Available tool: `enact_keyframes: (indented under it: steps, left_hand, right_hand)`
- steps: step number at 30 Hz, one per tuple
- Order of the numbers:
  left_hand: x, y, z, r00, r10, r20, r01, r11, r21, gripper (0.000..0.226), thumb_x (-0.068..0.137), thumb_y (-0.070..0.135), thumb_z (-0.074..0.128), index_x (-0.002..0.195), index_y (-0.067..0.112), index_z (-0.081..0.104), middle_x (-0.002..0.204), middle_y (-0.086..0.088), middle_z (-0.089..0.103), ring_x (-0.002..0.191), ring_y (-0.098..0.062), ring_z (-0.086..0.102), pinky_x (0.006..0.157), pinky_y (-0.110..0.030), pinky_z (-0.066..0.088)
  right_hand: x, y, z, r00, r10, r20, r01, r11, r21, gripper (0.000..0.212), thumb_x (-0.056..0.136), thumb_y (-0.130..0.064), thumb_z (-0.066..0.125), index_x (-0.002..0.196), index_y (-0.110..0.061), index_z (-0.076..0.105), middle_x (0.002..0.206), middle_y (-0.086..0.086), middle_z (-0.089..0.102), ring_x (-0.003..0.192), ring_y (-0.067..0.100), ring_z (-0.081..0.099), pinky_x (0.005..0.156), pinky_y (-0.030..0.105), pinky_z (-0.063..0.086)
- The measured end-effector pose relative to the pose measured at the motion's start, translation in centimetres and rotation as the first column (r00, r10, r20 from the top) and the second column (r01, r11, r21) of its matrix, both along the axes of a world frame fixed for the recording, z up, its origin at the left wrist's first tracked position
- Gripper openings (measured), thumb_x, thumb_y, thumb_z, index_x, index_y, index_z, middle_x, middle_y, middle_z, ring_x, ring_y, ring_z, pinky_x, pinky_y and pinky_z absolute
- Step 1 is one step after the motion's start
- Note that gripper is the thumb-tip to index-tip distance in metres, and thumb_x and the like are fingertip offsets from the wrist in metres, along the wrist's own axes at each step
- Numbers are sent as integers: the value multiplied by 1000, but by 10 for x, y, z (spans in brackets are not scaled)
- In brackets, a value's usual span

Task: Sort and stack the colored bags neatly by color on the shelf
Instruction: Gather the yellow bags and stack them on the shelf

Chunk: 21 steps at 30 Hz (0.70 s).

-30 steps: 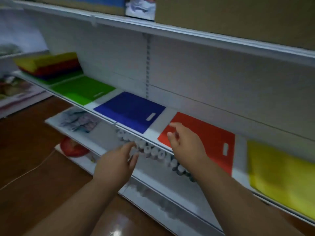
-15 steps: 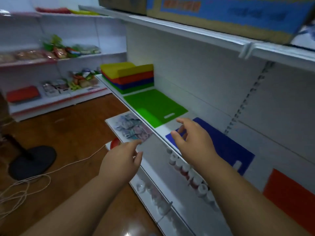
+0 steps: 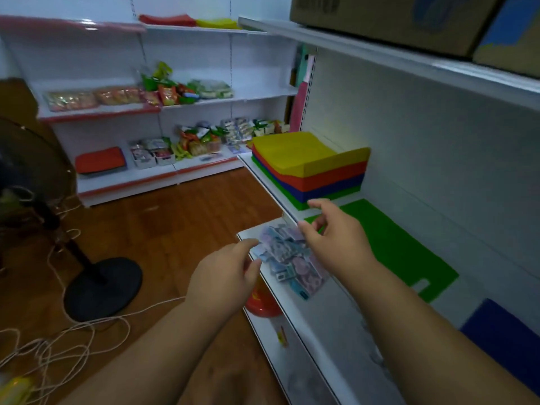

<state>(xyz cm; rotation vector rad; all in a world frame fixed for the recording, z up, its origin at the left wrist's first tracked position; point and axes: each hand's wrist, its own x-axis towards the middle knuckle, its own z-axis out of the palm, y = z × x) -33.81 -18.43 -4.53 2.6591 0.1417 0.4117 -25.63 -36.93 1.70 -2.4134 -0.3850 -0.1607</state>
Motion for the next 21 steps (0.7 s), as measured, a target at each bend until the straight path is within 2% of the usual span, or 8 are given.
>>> enact_keyframes:
  steps: [3, 6, 10, 12, 15, 17, 19, 21]
  left_hand:
    - [45, 39, 6, 999, -44, 9, 44, 999, -2, 42, 96, 46, 49, 137, 37, 48, 98, 13, 64, 83, -7, 60, 67, -28, 54]
    - [88, 57, 9, 996, -94, -6, 93, 994, -51, 40, 97, 47, 48, 136, 38, 48, 95, 14, 64, 78, -6, 59, 65, -30, 55]
    - [147, 69, 0, 982, -189, -15, 188, 980, -59, 40, 98, 47, 46, 137, 39, 47, 96, 14, 63, 76, -5, 59, 64, -29, 55]
    - [181, 72, -5, 978, -206, -29, 203, 976, -82, 39, 99, 47, 44, 137, 39, 46, 99, 13, 62, 79, -6, 60, 66, -30, 54]
    - [216, 74, -6, 962, -264, -65, 253, 957, -145, 39, 100, 48, 43, 138, 42, 44, 98, 15, 60, 82, -5, 58, 67, -27, 52]
    - [236, 79, -3, 947, -308, -93, 280, 931, -232, 38, 100, 44, 47, 137, 42, 45, 91, 17, 58, 81, -5, 57, 63, -22, 46]
    - [260, 87, -1, 935, -327, -137, 242, 871, -427, 38, 99, 38, 53, 137, 38, 49, 84, 11, 58, 75, -10, 58, 60, -27, 47]
    - [283, 91, 1, 913, -357, -199, 155, 753, -640, 41, 99, 32, 56, 139, 35, 48, 85, -1, 60, 73, -20, 63, 67, -38, 54]
  right_hand:
    - [32, 29, 7, 998, -62, -8, 62, 998, 1, 44, 93, -41, 60, 133, -30, 50, 78, -7, 58, 71, 5, 55, 60, 28, 44]
    - [64, 43, 18, 992, -121, -43, 121, 993, -7, 35, 92, -41, 62, 124, -29, 55, 78, -7, 60, 73, 8, 56, 67, 33, 48]
    - [112, 49, 14, 974, -221, -52, 220, 975, -34, 30, 90, -43, 64, 114, -24, 60, 81, -10, 58, 76, 9, 56, 67, 30, 48]
    - [140, 54, 12, 972, -223, -81, 217, 973, -73, 39, 89, -45, 64, 124, -29, 54, 81, -12, 59, 77, 9, 58, 71, 32, 51]
    - [181, 59, 10, 968, -154, -200, 131, 983, -126, 71, 87, -48, 65, 147, -45, 26, 99, -13, 57, 93, 22, 64, 80, 38, 55]
    - [200, 61, 7, 949, -180, -260, 133, 973, -189, 76, 88, -51, 63, 151, -43, 21, 112, -2, 62, 96, 27, 66, 80, 40, 57]
    - [211, 63, 4, 918, -228, -325, 160, 961, -225, 67, 89, -52, 61, 147, -31, 36, 113, 5, 67, 86, 22, 68, 74, 38, 58]
    - [213, 66, 4, 912, -267, -310, 195, 950, -244, 54, 90, -55, 60, 134, -25, 53, 103, 2, 68, 79, 18, 67, 71, 34, 56]
